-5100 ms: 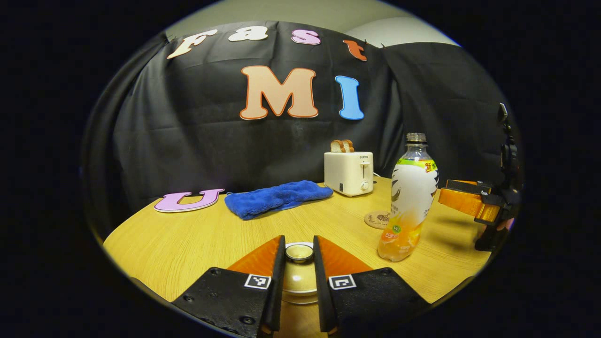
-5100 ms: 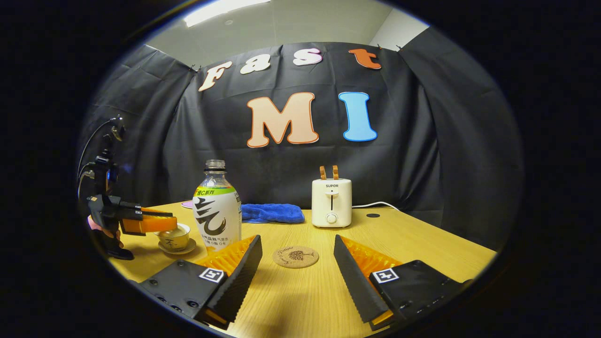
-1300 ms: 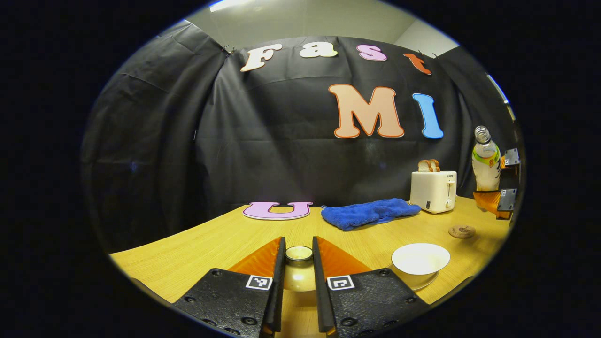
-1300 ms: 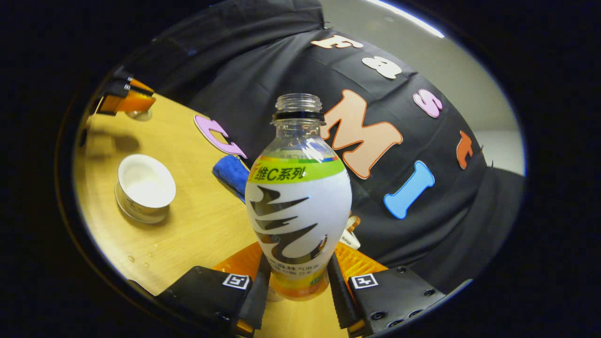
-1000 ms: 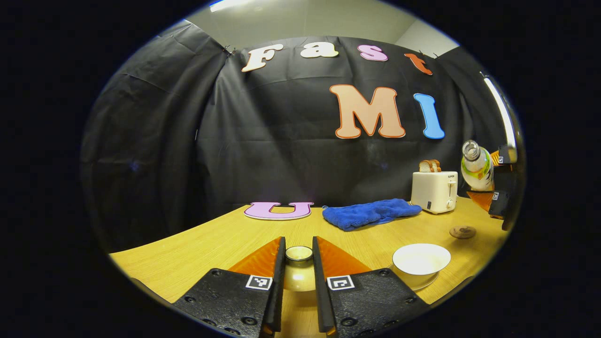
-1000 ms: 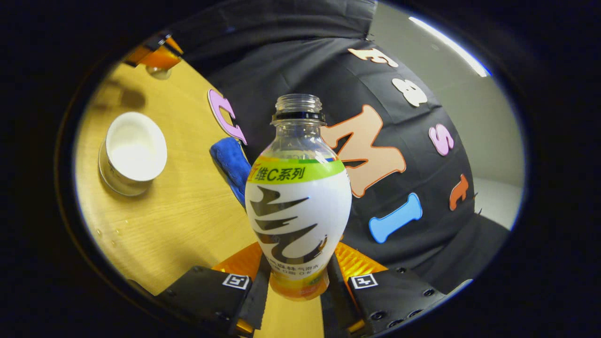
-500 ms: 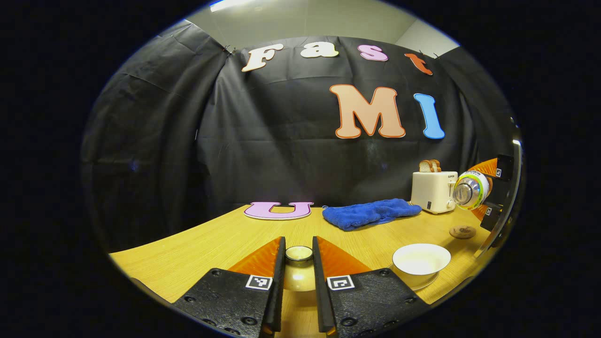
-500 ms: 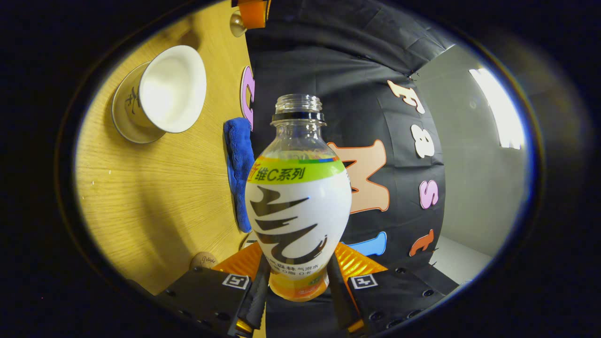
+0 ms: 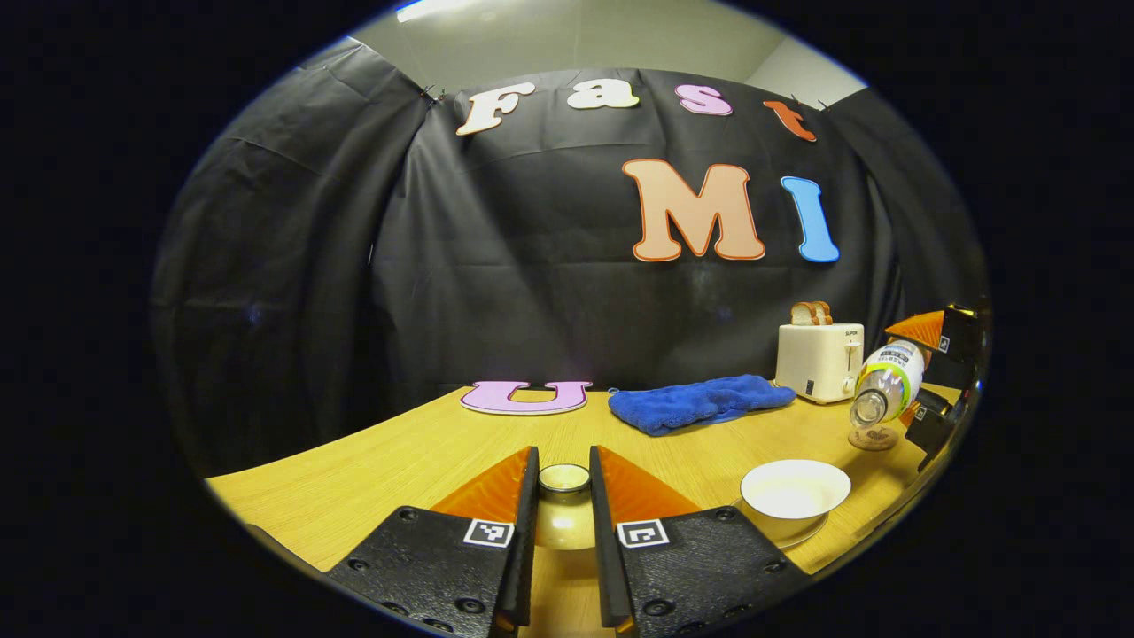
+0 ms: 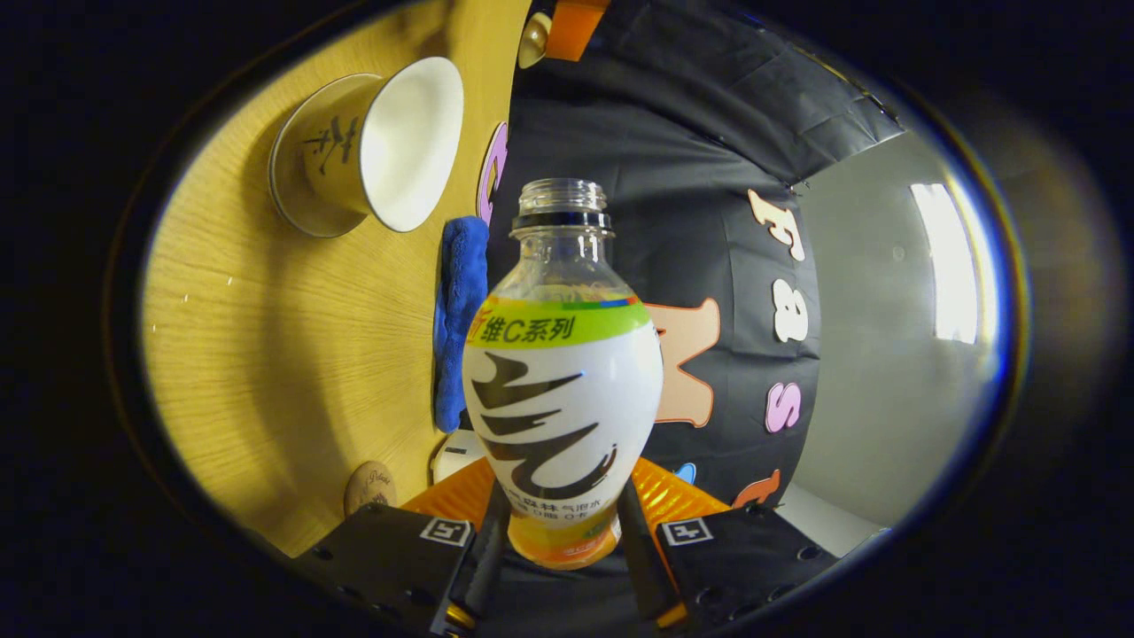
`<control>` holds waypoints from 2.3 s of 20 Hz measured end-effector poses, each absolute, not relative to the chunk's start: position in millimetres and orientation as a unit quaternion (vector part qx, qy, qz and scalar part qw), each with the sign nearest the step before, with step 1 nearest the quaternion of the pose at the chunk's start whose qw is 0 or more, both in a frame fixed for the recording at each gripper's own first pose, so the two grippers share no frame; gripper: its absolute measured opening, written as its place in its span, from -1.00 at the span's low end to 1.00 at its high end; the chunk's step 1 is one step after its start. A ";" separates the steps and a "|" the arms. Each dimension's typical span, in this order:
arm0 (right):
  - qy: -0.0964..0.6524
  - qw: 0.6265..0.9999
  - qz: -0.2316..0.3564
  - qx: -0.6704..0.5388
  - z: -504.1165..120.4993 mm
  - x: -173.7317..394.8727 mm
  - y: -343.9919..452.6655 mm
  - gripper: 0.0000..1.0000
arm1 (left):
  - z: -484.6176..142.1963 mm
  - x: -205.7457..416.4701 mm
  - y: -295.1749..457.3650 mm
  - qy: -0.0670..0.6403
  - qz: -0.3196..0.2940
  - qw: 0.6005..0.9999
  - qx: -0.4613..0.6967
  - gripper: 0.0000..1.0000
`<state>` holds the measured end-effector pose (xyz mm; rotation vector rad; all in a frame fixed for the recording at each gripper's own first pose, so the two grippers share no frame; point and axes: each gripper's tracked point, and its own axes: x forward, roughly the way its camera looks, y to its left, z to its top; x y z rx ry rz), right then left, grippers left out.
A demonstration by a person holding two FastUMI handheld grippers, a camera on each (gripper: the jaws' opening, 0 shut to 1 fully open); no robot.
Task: Open the teacup lid with one hand, grasp the water bottle and pour water into the teacup with the other hand; after pouring, place the water bottle on the coaster and then close the teacup lid.
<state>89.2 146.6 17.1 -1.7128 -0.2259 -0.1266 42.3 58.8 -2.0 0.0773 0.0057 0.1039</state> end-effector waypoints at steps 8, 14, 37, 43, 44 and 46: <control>-0.118 0.610 -0.068 -0.781 20.4 88.8 150.4 0.24 | -1.6 42.7 59.2 0.003 0.052 0.998 0.039 -0.45; -0.142 0.585 -0.095 -0.793 30.5 87.9 150.8 0.27 | -2.1 41.7 59.1 0.003 0.052 0.998 0.039 -0.44; -0.216 0.497 -0.091 -0.835 38.9 87.2 165.9 0.27 | -1.8 41.5 59.3 0.002 0.053 0.998 0.039 -0.44; -0.151 0.584 -0.053 -0.796 14.8 87.4 159.7 0.28 | -2.1 42.0 59.8 0.003 0.053 0.998 0.039 -0.45; -0.130 0.615 -0.039 -0.777 9.0 86.4 155.3 0.29 | -1.6 42.0 60.1 0.003 0.053 0.998 0.039 -0.45; -0.094 0.677 -0.009 -0.730 3.1 86.5 155.1 0.30 | -1.0 41.6 59.9 0.002 0.053 0.998 0.039 -0.44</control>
